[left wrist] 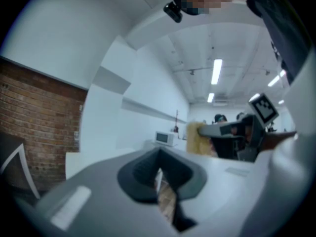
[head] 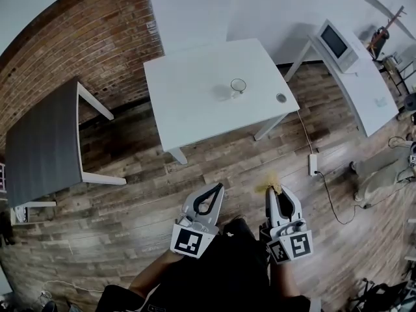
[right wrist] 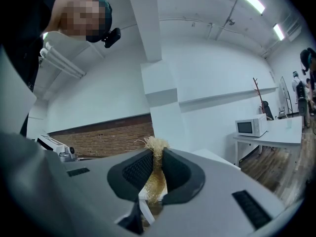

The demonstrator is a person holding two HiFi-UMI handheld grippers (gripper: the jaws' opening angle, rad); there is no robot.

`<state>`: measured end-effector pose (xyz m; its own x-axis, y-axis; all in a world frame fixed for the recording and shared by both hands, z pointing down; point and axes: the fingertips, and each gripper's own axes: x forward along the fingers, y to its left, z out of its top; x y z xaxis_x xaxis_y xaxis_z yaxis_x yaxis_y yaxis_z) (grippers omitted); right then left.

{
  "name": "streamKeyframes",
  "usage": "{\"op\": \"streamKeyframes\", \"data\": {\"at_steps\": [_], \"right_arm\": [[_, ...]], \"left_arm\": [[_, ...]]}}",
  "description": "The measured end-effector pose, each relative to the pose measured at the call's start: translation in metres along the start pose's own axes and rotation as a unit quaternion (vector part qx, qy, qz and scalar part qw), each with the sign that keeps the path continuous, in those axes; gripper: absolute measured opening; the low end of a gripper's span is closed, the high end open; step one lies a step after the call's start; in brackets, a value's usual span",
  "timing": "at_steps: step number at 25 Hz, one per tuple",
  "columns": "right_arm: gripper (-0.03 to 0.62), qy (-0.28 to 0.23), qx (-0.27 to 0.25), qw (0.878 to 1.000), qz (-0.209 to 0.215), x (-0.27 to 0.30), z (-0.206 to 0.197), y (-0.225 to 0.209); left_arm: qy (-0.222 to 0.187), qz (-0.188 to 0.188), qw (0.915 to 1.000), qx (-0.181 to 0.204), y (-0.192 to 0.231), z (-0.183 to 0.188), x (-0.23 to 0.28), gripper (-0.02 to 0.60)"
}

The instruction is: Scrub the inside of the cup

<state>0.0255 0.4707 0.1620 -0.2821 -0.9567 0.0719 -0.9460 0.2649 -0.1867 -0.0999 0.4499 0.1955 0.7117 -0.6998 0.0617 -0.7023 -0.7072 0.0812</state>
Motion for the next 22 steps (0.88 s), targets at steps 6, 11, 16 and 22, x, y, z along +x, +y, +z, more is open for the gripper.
{"op": "streamKeyframes", "data": {"at_steps": [6,11,16,22], "right_arm": [[0.047,0.002,-0.001,1.0,-0.003,0.016,0.001,0.003],[0.046,0.011,0.0,1.0,-0.002,0.044,0.0,-0.022],[0.046,0.006,0.003,1.0,0.017,0.085,0.003,-0.05],[0.046,0.006,0.014,0.998,0.053,0.14,0.015,-0.094]], "left_arm": [[0.004,-0.01,0.9999,-0.001,0.013,-0.005,0.012,0.003],[0.018,-0.007,0.9998,-0.009,0.024,-0.009,0.043,0.003],[0.019,0.001,0.9998,0.008,0.042,-0.008,0.089,0.003],[0.016,0.027,0.9995,-0.001,0.067,0.005,0.164,0.003]]}}
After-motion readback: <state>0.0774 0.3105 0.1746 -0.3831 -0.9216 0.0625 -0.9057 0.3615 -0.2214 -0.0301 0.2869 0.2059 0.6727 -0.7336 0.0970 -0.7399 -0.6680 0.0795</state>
